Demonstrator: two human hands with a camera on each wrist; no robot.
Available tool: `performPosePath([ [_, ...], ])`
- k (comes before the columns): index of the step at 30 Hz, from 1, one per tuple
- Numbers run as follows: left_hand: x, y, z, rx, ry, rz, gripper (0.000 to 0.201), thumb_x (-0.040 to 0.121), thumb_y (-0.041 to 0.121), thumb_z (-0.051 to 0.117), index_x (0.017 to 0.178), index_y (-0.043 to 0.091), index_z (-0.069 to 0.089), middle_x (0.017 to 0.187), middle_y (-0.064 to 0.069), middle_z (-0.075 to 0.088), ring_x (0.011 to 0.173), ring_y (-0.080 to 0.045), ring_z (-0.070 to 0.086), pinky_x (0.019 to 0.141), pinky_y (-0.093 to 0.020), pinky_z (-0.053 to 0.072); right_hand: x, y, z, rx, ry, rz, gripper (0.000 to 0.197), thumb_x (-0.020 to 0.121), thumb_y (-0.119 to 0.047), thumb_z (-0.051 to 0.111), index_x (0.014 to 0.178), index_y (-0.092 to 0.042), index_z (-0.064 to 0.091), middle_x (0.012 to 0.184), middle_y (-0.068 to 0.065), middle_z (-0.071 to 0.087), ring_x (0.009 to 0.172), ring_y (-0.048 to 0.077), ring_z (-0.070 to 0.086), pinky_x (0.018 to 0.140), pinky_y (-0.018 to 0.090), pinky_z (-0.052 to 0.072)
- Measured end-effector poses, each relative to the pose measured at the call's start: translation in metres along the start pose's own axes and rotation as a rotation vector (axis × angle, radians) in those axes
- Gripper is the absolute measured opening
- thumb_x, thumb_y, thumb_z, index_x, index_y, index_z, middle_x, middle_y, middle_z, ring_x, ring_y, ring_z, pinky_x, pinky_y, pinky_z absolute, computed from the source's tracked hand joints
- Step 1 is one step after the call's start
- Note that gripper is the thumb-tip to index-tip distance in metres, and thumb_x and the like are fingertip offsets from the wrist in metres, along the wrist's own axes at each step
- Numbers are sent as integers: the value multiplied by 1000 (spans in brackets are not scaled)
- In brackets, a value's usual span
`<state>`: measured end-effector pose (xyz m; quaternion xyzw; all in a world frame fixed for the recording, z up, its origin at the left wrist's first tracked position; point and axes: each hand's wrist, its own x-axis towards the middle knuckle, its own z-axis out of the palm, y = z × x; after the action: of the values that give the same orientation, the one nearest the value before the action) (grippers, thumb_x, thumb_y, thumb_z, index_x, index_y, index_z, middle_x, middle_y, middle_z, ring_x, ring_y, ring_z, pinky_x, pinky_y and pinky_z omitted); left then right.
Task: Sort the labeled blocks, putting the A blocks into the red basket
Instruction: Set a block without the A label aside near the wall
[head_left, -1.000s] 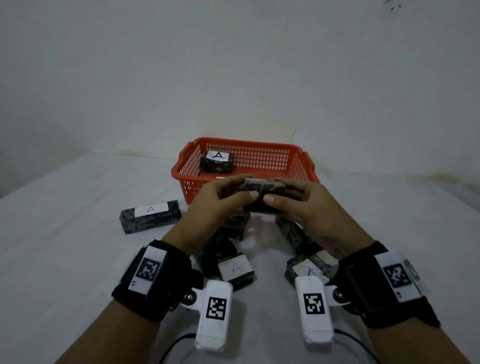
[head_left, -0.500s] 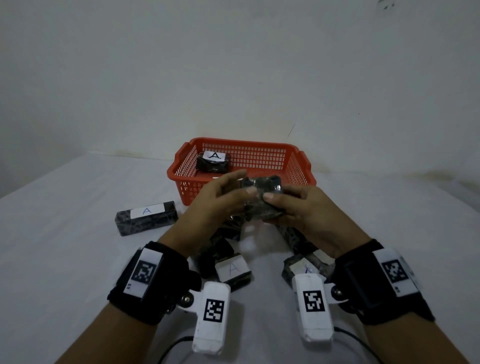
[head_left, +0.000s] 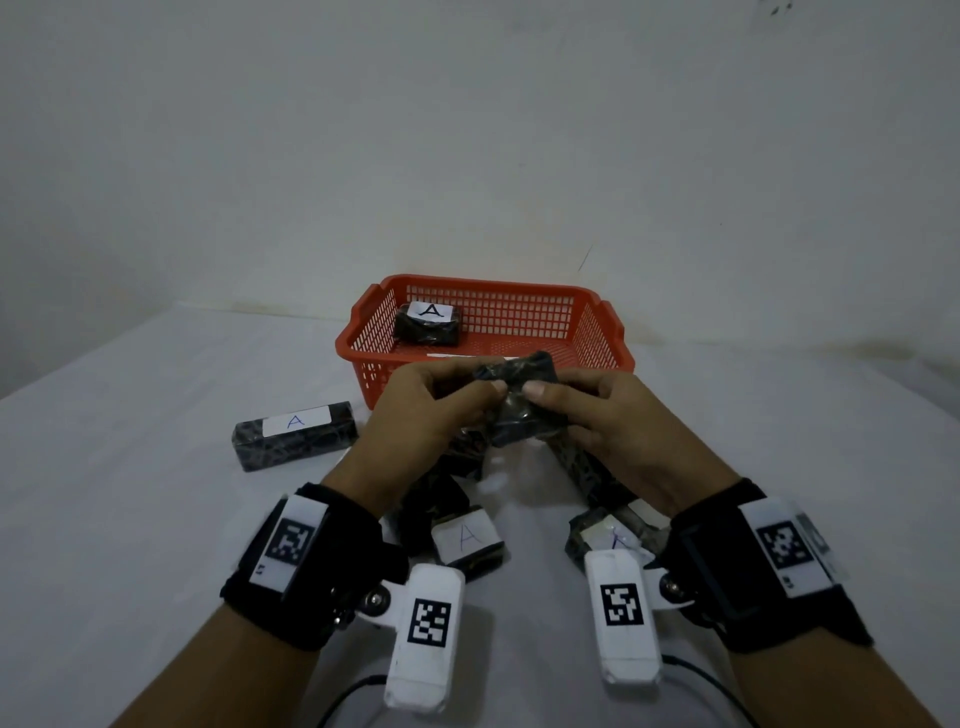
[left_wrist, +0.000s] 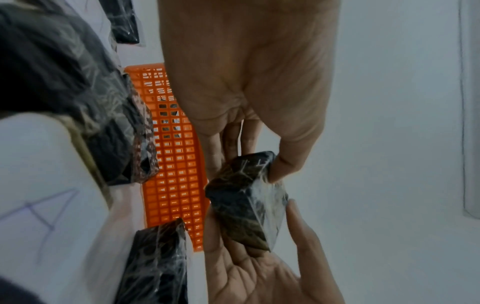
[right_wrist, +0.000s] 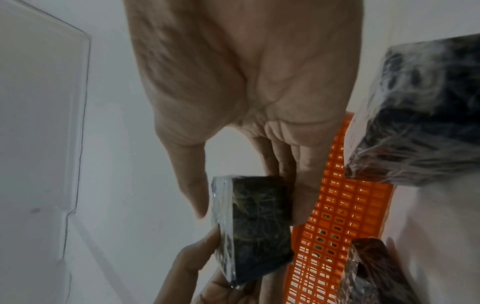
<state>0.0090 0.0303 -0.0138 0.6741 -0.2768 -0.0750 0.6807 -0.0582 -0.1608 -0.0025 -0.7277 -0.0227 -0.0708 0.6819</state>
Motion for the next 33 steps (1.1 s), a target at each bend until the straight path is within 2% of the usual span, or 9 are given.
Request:
performPosePath([
  [4,1,1,-4,-106,-45,-63,39,93,17,67,132,15,65,125,-6,73,112,-23,73,100,-44,57,1,1,-3,-26,42,-28,30,91,-11,76,120,-6,74,112,11,80,109,27,76,102,42,58],
  [9,-3,5,-9,97,-46,10,40,90,14,73,128,25,68,118,7,75,105,-8,73,85,-25,57,-1,-1,-3,-127,83,-43,30,89,-15,79,119,-16,75,110,3,81,107,21,77,102,48,59],
  [15,-2,5,-8,55,-16,46,52,82,3,79,128,23,66,122,7,73,113,-10,70,94,-35,60,-6,-9,0,74,8,130,40,96,-41,65,123,-14,72,116,16,78,108,32,77,97,49,61],
  [18,-2,6,-7,20,-48,58,53,83,-2,76,131,19,64,125,4,72,116,-12,70,97,-37,59,-5,-8,1,168,16,98,38,93,-30,68,121,-4,73,119,22,76,115,37,73,97,45,61],
  [21,-2,6,-7,-67,-118,10,54,85,14,77,136,20,60,130,2,70,121,-17,68,102,-40,54,-2,-6,-1,126,28,30,45,83,-26,74,122,-4,74,119,18,77,117,35,72,103,44,58],
  [23,-3,8,-4,-44,-150,0,44,90,28,73,132,22,64,127,4,72,118,-14,69,101,-34,54,-2,-4,-2,78,26,-14,46,80,-23,78,123,-7,73,119,14,78,115,30,74,107,47,55],
  [26,-4,9,-1,34,-106,51,35,90,27,68,125,20,69,118,5,76,110,-9,72,92,-23,58,-1,0,-1,55,3,-60,41,83,-16,79,123,-9,74,119,11,79,115,25,74,106,41,55],
  [30,-2,7,-4,-8,-82,55,33,92,16,67,126,16,68,117,2,76,110,-12,72,94,-26,58,-1,-3,2,121,-20,-51,46,81,-26,72,123,-7,74,121,14,77,116,25,73,101,31,58],
  [33,-2,7,-2,-36,-132,31,40,88,25,66,126,15,67,121,-1,75,114,-16,71,98,-32,57,-2,-3,2,83,1,-68,47,82,-32,71,122,-7,75,119,12,78,116,24,73,104,36,58],
])
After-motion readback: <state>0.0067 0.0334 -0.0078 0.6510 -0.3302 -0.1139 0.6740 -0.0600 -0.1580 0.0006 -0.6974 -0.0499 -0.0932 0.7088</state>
